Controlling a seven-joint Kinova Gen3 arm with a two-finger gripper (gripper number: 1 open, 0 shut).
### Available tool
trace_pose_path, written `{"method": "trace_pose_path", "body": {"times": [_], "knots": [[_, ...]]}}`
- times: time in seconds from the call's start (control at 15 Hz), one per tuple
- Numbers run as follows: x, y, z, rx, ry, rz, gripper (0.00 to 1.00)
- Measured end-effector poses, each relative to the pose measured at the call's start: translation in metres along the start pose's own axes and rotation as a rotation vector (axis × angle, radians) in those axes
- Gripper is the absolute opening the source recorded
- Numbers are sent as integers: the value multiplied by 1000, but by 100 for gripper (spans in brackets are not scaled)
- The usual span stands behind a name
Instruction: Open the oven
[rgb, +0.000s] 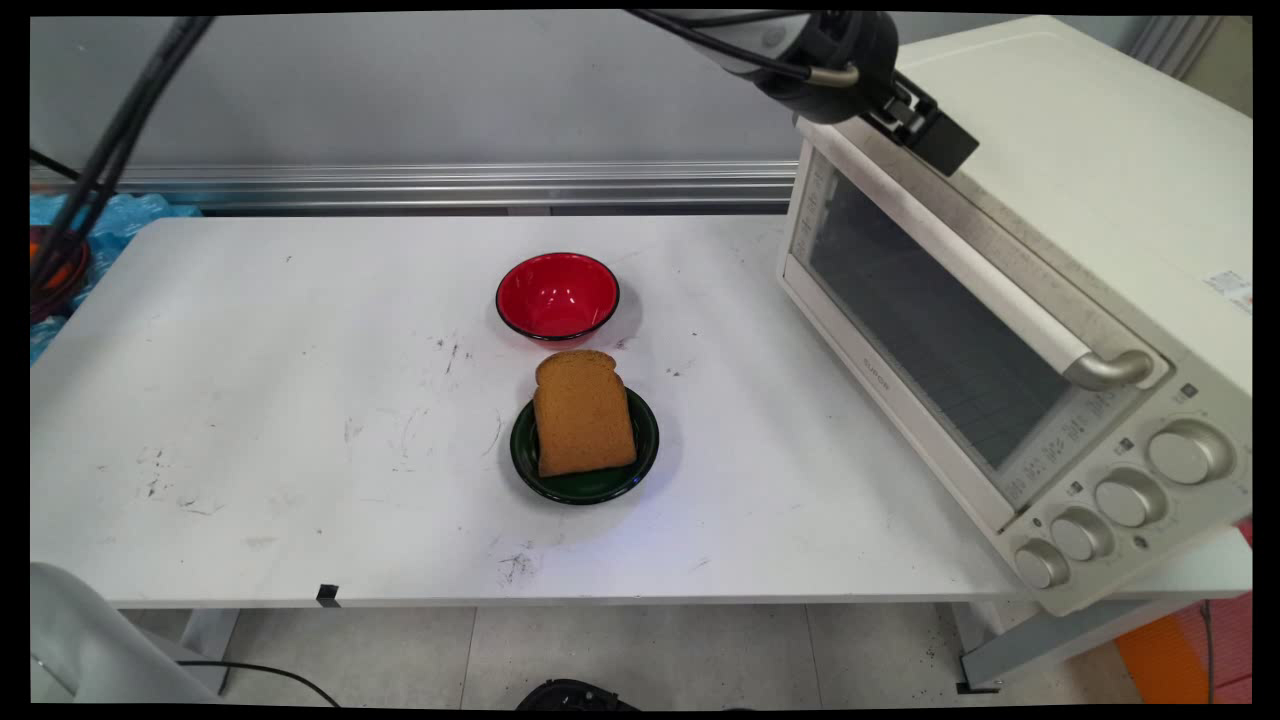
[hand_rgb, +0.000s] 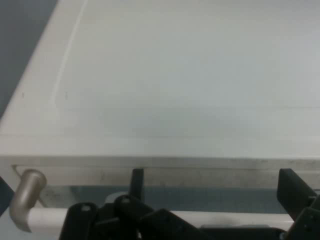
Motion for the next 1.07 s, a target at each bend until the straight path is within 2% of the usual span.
{"method": "trace_pose_path", "body": {"times": [0.4, 0.47, 1.07], "knots": [[1, 2, 20, 2, -42, -11, 100], [1, 3, 23, 1, -46, -11, 0], [4, 12, 41, -23, -100, 33, 0]]}}
